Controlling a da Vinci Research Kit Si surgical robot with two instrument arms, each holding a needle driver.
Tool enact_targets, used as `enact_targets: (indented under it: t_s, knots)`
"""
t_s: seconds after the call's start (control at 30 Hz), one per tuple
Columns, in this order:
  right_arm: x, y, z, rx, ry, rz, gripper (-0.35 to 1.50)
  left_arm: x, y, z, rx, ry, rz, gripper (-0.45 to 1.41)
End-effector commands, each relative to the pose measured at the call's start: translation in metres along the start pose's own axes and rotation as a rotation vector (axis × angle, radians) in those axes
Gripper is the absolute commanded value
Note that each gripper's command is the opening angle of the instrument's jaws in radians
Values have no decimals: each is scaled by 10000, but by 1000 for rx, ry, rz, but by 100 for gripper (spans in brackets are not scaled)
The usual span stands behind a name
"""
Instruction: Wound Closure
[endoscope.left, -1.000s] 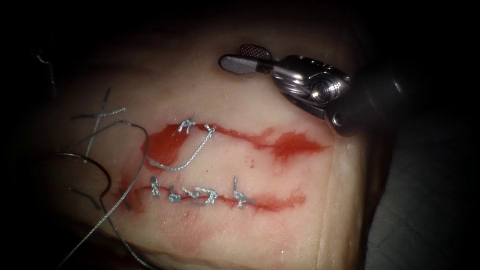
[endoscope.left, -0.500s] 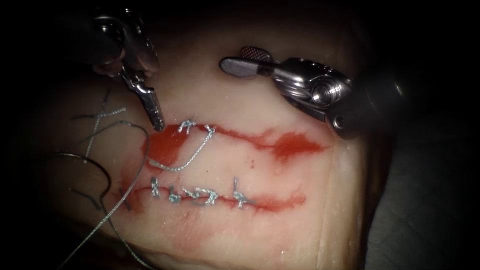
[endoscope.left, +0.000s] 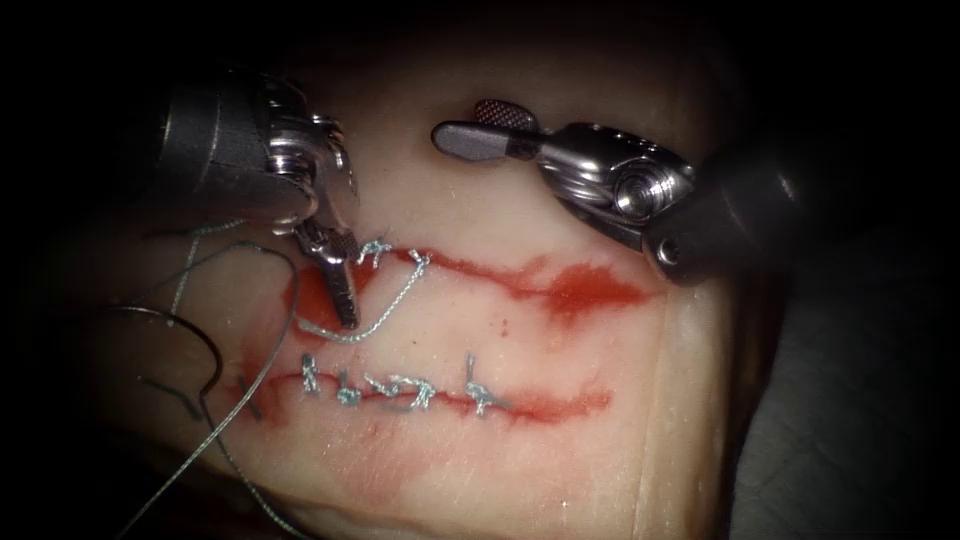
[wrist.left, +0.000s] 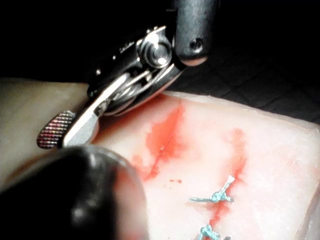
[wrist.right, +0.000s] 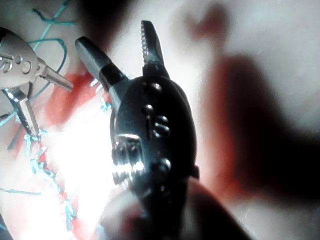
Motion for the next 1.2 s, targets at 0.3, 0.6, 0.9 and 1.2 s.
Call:
enact_targets:
  t_s: [0.3, 0.6, 0.9, 1.2]
  knots:
    - [4, 2, 10, -2, -4, -1, 138, 7, 2, 17, 47, 70, -40, 35]
    - [5, 2, 11, -1, -5, -2, 138, 4, -4, 17, 83, 84, -60, -45]
    - [16, 7, 10, -36, 26, -12, 136, -10, 9, -3, -5, 48, -67, -45]
    - [26, 16, -1, -141, 96, -70, 135, -25, 35, -41, -230, -51, 5, -45]
